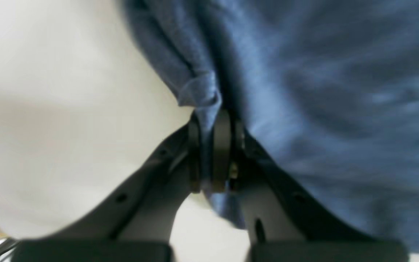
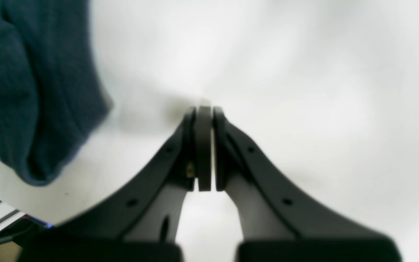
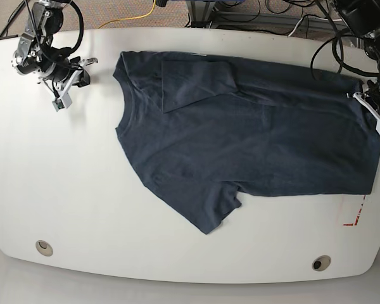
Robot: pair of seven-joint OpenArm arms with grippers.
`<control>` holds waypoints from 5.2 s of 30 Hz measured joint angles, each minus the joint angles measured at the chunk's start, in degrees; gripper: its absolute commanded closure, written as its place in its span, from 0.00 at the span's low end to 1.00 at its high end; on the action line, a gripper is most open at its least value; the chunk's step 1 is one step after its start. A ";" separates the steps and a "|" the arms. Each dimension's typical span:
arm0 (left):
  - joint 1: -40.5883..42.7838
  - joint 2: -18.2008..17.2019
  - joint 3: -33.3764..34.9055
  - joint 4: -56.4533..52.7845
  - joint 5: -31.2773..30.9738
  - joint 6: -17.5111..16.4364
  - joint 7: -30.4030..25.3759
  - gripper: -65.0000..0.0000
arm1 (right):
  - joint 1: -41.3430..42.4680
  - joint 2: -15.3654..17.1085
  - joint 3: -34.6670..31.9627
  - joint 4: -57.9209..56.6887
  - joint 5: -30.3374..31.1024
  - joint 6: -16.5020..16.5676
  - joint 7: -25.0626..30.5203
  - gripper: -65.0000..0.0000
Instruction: Layout the t-shirt on the table in an organized manner, then fold the t-shirt properly
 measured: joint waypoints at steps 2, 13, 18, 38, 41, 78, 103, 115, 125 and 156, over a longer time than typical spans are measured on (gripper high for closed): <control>1.25 1.53 0.09 2.71 -0.22 0.02 1.81 1.00 | -0.46 0.42 -0.26 0.00 0.20 0.04 -0.04 1.00; 4.74 5.14 0.50 10.36 -0.37 -0.17 4.50 1.00 | -2.29 0.68 -0.07 2.69 0.52 0.22 -1.79 0.50; 4.83 5.14 0.42 10.36 -0.35 -0.17 4.55 1.00 | -2.47 -3.13 -0.07 7.26 3.23 0.11 -5.92 0.25; 4.79 4.98 0.26 10.36 -0.17 -0.20 4.52 1.00 | -1.81 -7.39 -0.28 5.49 9.44 0.31 -7.19 0.30; 4.76 4.98 0.26 10.36 -0.20 -0.20 4.52 1.00 | -1.81 -7.17 -0.44 4.22 10.71 0.42 -6.43 0.32; 6.58 8.72 4.72 12.24 -0.63 -0.26 4.48 1.00 | -2.73 -1.22 1.97 2.95 9.81 0.26 -6.03 1.00; 16.46 9.35 8.98 18.97 -1.20 -0.20 4.46 1.00 | -9.44 1.66 4.83 2.99 9.86 0.24 -6.03 1.00; 18.80 9.38 7.63 19.41 -1.92 -0.20 3.85 1.00 | -10.23 1.33 8.22 3.04 10.56 0.39 -6.03 1.00; 20.17 9.22 7.50 19.67 -2.10 -5.44 3.17 1.00 | -10.23 1.51 8.63 3.04 10.67 0.42 -6.01 1.00; 23.98 6.88 3.76 21.38 -0.61 -7.06 5.66 0.53 | -12.04 1.36 9.03 5.95 9.84 0.37 -6.05 0.60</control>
